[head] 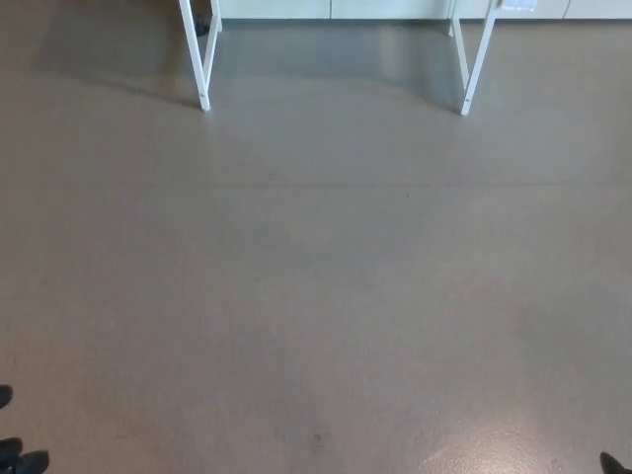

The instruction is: The robot walk towards a table in front and uses its left hand to pick up the pot from the base and pour water to the cup on the right hand side

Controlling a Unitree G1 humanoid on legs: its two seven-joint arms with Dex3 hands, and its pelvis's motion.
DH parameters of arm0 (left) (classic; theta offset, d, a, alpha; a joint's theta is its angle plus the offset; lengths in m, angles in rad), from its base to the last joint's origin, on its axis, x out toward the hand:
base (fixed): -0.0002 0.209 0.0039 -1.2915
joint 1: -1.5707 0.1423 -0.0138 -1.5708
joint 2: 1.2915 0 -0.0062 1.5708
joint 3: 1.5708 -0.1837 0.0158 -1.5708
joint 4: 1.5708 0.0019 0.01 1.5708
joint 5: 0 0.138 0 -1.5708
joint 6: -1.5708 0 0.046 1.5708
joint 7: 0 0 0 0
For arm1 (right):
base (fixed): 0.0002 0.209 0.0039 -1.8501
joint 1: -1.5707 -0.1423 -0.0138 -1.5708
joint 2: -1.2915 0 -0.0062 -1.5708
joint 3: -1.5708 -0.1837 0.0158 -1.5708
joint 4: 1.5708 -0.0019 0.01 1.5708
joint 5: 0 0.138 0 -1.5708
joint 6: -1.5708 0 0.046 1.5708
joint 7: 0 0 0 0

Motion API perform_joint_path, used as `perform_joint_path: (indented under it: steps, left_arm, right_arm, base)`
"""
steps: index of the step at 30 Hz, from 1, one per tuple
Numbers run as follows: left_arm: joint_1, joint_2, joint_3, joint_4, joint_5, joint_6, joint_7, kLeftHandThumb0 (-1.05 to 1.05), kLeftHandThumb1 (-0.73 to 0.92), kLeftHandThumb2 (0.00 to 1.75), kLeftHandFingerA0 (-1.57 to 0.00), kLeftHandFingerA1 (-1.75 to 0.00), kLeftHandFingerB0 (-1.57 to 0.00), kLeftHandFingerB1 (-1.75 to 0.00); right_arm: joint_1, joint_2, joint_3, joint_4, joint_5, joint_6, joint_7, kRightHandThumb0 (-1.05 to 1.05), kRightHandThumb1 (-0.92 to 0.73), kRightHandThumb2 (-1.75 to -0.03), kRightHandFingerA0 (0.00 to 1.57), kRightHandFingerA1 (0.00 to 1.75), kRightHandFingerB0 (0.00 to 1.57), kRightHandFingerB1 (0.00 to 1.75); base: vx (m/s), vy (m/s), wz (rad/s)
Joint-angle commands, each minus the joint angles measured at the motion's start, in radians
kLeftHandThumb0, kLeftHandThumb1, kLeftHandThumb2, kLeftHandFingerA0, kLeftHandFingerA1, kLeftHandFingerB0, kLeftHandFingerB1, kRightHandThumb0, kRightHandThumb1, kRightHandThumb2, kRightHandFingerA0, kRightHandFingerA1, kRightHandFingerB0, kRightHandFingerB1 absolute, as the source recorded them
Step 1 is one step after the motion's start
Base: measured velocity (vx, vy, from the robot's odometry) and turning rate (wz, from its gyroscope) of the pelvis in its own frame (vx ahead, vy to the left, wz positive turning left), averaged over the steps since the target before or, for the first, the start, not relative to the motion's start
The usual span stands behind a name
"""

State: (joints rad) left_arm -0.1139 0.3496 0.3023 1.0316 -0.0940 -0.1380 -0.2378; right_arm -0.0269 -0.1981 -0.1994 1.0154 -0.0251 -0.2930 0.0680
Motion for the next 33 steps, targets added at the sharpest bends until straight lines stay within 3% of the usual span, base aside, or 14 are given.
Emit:
perform_joint_path:
  steps: [1, 8, 9, 31, 32, 33]
  left_arm:
    - [0.023, 0.013, 0.012, 0.002, -0.03, -0.058, -0.052, 0.21, 0.37, 0.51, -0.51, -0.5, -0.45, -0.44]
    - [0.08, 0.012, -0.01, 0.015, -0.005, -0.082, -0.046, 0.16, 0.37, 0.51, -0.53, -0.49, -0.46, -0.43]
    - [0.116, 0.009, -0.019, 0.02, 0.002, -0.091, -0.048, 0.15, 0.37, 0.51, -0.53, -0.5, -0.46, -0.43]
    - [0.193, 0.033, -0.107, 0.095, 0.063, -0.177, 0.002, 0.07, 0.37, 0.5, -0.55, -0.48, -0.47, -0.42]
    - [0.189, 0.032, -0.108, 0.096, 0.058, -0.176, 0.002, 0.08, 0.36, 0.5, -0.57, -0.47, -0.47, -0.41]
    - [0.187, 0.032, -0.11, 0.097, 0.055, -0.175, 0.002, 0.08, 0.36, 0.5, -0.57, -0.47, -0.47, -0.41]
  right_arm:
    - [0.027, -0.003, -0.011, 0.029, 0.025, -0.096, 0.009, -0.58, -0.48, -0.86, 0.25, 0.58, 0.06, 0.42]
    - [0.083, -0.013, -0.005, 0.027, 0.017, -0.132, 0.0, -0.62, -0.49, -0.86, 0.27, 0.59, 0.06, 0.43]
    - [0.121, -0.016, -0.004, 0.03, 0.02, -0.149, 0.02, -0.53, -0.67, -0.6, 0.27, 0.47, 0.11, 0.31]
    - [0.169, -0.021, 0.036, 0.167, -0.007, -0.208, -0.006, -0.58, -0.66, -0.6, 0.27, 0.55, 0.15, 0.33]
    - [0.169, -0.021, 0.032, 0.161, 0.0, -0.202, -0.002, -0.62, -0.49, -0.88, 0.23, 0.59, 0.08, 0.45]
    - [0.169, -0.02, 0.031, 0.159, 0.002, -0.2, -0.001, -0.62, -0.49, -0.88, 0.23, 0.59, 0.08, 0.45]
  base:
    - [0.0, 0.0, 0.0]
    - [0.0, 0.0, 0.0]
    - [0.0, 0.0, 0.0]
    - [0.0, 0.024, 0.04]
    - [0.12, 0.264, -0.2]
    - [0.15, 0.366, -0.34]
